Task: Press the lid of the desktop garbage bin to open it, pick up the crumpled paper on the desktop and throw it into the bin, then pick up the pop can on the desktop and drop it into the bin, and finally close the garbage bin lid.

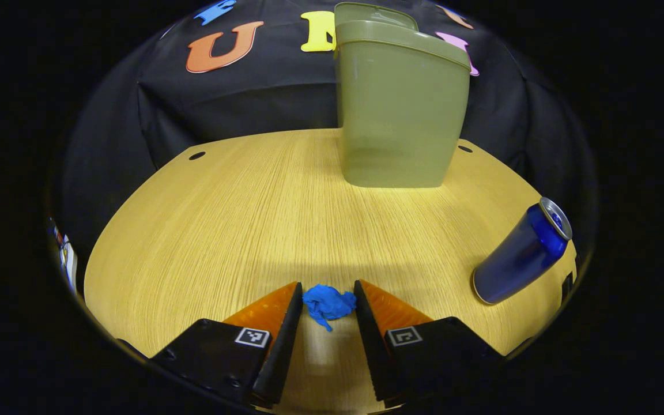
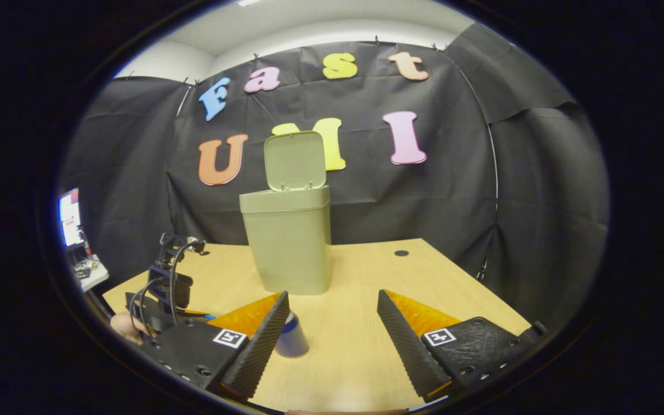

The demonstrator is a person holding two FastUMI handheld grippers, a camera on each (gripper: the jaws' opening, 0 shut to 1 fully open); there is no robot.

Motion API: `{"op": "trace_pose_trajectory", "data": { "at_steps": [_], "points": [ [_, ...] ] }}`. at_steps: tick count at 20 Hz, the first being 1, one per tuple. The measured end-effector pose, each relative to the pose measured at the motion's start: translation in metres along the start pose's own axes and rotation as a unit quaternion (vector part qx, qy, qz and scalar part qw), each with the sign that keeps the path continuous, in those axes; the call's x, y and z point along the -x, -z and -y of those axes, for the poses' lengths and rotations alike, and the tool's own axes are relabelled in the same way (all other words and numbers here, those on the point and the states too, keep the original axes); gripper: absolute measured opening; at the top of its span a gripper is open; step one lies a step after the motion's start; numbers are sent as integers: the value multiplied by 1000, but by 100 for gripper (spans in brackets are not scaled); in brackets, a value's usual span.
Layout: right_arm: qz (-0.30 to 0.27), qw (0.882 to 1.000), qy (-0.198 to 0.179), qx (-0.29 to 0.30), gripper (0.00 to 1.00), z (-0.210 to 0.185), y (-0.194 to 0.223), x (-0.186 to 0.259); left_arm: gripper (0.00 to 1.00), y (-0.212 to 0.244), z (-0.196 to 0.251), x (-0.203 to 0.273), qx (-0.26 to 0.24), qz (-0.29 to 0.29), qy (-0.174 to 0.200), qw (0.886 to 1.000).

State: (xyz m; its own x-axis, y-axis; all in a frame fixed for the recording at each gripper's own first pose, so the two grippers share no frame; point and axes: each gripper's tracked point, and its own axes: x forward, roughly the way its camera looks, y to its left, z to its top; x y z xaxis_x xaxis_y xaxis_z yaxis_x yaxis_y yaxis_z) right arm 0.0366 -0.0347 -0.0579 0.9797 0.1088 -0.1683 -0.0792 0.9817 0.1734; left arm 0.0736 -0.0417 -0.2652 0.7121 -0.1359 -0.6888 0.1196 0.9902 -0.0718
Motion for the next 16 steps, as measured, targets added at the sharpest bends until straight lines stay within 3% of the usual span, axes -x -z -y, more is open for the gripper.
{"op": "trace_pose_trajectory", "data": {
  "at_steps": [7, 9, 10, 12, 16],
  "points": [
    [-10, 1000, -8, -1, 93, 0, 5, -5, 36, -1, 2, 1, -10, 2, 16, 1000],
    [-17, 1000, -10, -3, 95, -1, 10, -7, 34, -8, -4, 6, -13, 13, 6, 1000],
    [-20, 1000, -10, -1, 95, -2, 11, -8, 39, -14, -6, 11, -12, 23, 3, 1000],
    [-22, 1000, -11, 7, 95, -4, 15, -8, 34, -28, -10, 25, -4, 48, 2, 999],
    [-10, 999, -39, 10, 95, -23, 15, -7, 34, -63, -24, 60, 12, 123, -20, 992]
  ]
}}
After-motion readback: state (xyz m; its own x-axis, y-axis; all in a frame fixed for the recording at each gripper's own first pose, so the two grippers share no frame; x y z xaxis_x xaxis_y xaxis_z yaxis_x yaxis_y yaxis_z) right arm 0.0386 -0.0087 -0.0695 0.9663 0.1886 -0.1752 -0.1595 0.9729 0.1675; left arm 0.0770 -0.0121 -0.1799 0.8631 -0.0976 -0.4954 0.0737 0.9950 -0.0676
